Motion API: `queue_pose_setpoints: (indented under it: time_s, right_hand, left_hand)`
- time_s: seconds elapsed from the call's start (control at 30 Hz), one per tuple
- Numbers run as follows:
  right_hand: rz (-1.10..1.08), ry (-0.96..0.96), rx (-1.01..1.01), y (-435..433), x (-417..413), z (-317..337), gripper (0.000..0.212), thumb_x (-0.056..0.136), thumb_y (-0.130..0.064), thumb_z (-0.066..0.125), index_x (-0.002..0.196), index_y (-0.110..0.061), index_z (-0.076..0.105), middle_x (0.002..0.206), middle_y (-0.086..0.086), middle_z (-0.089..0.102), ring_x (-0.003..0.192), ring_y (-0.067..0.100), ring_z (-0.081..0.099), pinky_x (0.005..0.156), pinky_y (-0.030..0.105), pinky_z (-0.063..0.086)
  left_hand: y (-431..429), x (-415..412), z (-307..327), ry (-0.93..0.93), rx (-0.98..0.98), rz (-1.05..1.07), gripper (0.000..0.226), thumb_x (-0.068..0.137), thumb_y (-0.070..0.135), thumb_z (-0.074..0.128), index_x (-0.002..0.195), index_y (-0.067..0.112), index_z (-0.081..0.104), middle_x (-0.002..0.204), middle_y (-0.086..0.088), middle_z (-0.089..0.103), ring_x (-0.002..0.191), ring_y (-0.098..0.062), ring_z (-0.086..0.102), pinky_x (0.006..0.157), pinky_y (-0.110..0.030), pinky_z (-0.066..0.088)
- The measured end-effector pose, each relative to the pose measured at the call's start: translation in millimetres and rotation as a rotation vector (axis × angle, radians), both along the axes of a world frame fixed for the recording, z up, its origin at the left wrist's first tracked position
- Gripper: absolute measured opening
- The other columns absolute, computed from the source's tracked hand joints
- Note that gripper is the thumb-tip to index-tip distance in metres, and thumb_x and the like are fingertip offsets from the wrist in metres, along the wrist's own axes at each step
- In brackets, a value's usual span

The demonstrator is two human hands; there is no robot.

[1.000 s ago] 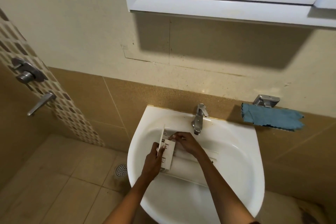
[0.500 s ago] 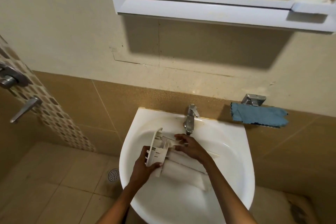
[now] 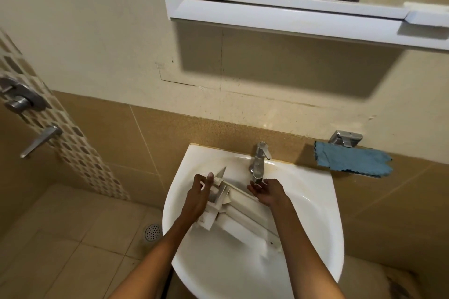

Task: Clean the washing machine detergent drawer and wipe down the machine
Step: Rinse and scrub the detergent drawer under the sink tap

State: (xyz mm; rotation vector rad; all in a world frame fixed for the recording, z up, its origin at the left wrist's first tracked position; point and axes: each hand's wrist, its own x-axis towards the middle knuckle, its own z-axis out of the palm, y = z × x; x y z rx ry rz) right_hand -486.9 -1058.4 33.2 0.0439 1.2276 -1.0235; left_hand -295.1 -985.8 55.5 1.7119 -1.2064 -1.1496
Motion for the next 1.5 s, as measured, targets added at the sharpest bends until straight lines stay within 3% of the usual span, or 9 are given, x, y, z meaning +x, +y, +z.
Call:
queue_pose_setpoints:
  time_s: [0.17, 0.3, 0.43, 0.6, 0.93, 1.17, 1.27, 1.4, 1.5]
  right_hand:
    - [0.021, -0.086, 0.05, -7.5, 9.0, -0.9, 0.031, 0.094, 0.001, 0.021, 0.077, 0.001, 0.047, 0.074, 0.014, 0.046, 0.064, 0.022, 0.044, 0.052, 0.027, 0.05]
    - [0.176, 0.066, -0.002, -7.3, 9.4, 1.8, 0.019, 0.066, 0.005, 0.033, 0.077, -0.004, 0.046, 0.068, 0.009, 0.042, 0.058, 0.017, 0.04, 0.054, 0.022, 0.034]
    - [0.171, 0.155, -0.055, -2.7, -6.3, -5.0, 0.009, 0.074, 0.005, 0.045, 0.078, -0.003, 0.048, 0.074, 0.008, 0.049, 0.061, 0.016, 0.05, 0.057, 0.022, 0.045]
    - [0.048, -0.136, -0.057, 3.0, -15.7, 17.2, 0.019, 0.057, 0.004, 0.028, 0.063, -0.011, 0.036, 0.06, 0.007, 0.033, 0.057, 0.016, 0.025, 0.055, 0.021, 0.019]
    - [0.388, -0.236, -0.129, 23.7, 17.5, 48.4, 0.013, 0.065, 0.001, 0.034, 0.063, -0.011, 0.037, 0.047, 0.003, 0.04, 0.044, 0.013, 0.037, 0.042, 0.019, 0.03]
    - [1.011, 0.685, -0.253, 34.0, 75.1, 66.7, 0.023, 0.095, 0.0, 0.038, 0.096, 0.009, 0.059, 0.069, 0.01, 0.054, 0.06, 0.02, 0.053, 0.06, 0.023, 0.046]
    - [1.182, 1.132, -0.413, 30.9, 79.7, 65.5, 0.017, 0.093, -0.01, 0.048, 0.097, 0.004, 0.057, 0.073, 0.006, 0.05, 0.073, 0.022, 0.051, 0.048, 0.017, 0.028]
    - [1.231, 1.36, -0.449, 25.9, 70.2, 64.5, 0.028, 0.092, -0.009, 0.051, 0.116, 0.005, 0.054, 0.115, 0.018, 0.062, 0.106, 0.03, 0.059, 0.07, 0.028, 0.043]
    - [1.364, 1.399, -0.443, 20.9, 67.9, 56.6, 0.038, 0.085, -0.016, 0.064, 0.119, -0.001, 0.057, 0.114, 0.013, 0.061, 0.106, 0.026, 0.058, 0.083, 0.031, 0.047]
  left_hand:
    - [-7.1, 1.1, -8.7, 0.12, 0.071, -0.005, 0.051, 0.098, 0.048, 0.02, 0.131, 0.018, 0.045, 0.131, -0.001, 0.05, 0.127, -0.022, 0.044, 0.109, -0.036, 0.029]
    - [-4.9, 5.2, -9.7, 0.144, 0.043, -0.05, 0.036, 0.102, 0.032, 0.024, 0.126, 0.017, 0.047, 0.125, 0.002, 0.052, 0.119, -0.015, 0.047, 0.101, -0.023, 0.03]
    - [-1.2, 3.8, -11.9, 0.107, 0.019, -0.07, 0.036, 0.102, 0.03, 0.023, 0.128, 0.015, 0.043, 0.123, 0.002, 0.05, 0.119, -0.015, 0.047, 0.101, -0.024, 0.032]
    - [-2.3, 2.2, -19.2, 0.073, -0.022, -0.052, 0.039, 0.102, 0.029, 0.024, 0.133, 0.012, 0.041, 0.124, -0.001, 0.051, 0.121, -0.019, 0.047, 0.105, -0.028, 0.033]
    - [-5.3, 1.3, -22.1, 0.04, -0.038, -0.077, 0.023, 0.103, 0.025, 0.023, 0.113, 0.019, 0.043, 0.109, -0.001, 0.053, 0.102, -0.018, 0.051, 0.089, -0.027, 0.037]
    - [-6.7, 1.4, -16.2, -0.012, -0.097, -0.126, 0.026, 0.103, 0.025, 0.021, 0.118, 0.017, 0.04, 0.102, -0.009, 0.058, 0.089, -0.028, 0.057, 0.082, -0.041, 0.049]
    - [-4.9, 1.2, -14.4, -0.002, -0.084, -0.122, 0.03, 0.102, 0.024, 0.02, 0.126, 0.014, 0.036, 0.104, -0.005, 0.055, 0.088, -0.022, 0.056, 0.076, -0.03, 0.047]
    - [-4.7, 1.7, -15.5, 0.011, -0.088, -0.117, 0.024, 0.103, 0.023, 0.021, 0.121, 0.018, 0.036, 0.106, -0.008, 0.055, 0.088, -0.025, 0.055, 0.081, -0.037, 0.045]
    - [-3.8, 2.1, -15.2, 0.012, -0.074, -0.117, 0.028, 0.103, 0.022, 0.021, 0.126, 0.013, 0.035, 0.111, -0.007, 0.053, 0.095, -0.025, 0.056, 0.084, -0.034, 0.044]
